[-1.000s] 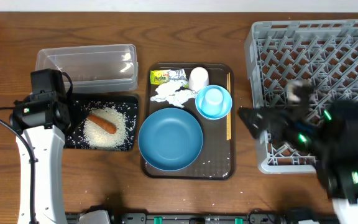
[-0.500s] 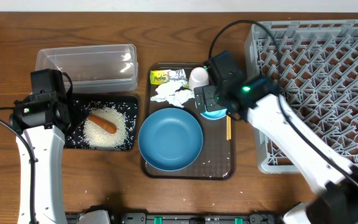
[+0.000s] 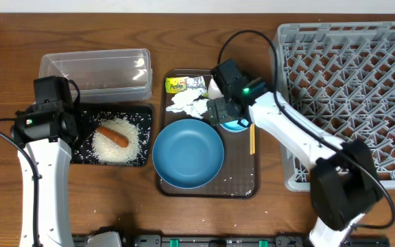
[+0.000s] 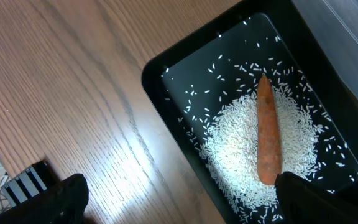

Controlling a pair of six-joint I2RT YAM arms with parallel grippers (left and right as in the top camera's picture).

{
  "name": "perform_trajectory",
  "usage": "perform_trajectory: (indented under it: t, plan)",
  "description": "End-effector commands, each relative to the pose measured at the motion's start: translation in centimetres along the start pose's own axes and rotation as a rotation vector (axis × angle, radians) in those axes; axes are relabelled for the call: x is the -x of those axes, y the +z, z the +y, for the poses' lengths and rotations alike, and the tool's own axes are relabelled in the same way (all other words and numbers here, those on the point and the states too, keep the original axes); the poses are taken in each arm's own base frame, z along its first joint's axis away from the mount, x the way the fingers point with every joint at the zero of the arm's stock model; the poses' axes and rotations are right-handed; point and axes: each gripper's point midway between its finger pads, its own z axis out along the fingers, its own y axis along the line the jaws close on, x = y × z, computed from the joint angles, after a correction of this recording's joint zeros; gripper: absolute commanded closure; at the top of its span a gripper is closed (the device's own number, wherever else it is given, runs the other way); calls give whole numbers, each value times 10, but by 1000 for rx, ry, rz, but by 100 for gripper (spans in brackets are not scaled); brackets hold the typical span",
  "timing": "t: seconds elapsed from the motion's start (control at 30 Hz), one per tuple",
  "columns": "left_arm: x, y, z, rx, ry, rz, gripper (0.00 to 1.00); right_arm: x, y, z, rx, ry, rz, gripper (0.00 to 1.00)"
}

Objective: Sort waste into correct bins and load items into the dishwasher rack
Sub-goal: 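Reach the right gripper to the light-blue cup and grasp it, then carry the light-blue cup with the right gripper into the dish rack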

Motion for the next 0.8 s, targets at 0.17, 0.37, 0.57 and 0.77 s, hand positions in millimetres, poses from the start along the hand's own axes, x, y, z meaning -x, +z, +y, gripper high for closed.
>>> perform_trajectory:
  t: [0.17, 0.37, 0.57, 0.77]
  plan:
    - [4, -2, 2, 12, -13, -12, 2, 9, 6, -24, -35, 81, -1, 4]
    - [4, -2, 2, 11, -13, -13, 2, 4, 11, -17, 23, 87, 25, 18]
    - [4, -2, 2, 11, -13, -13, 2, 6, 11, -11, 53, 83, 14, 26]
    - [4, -2, 2, 12, -13, -12, 2, 7, 10, -13, 48, 87, 9, 34]
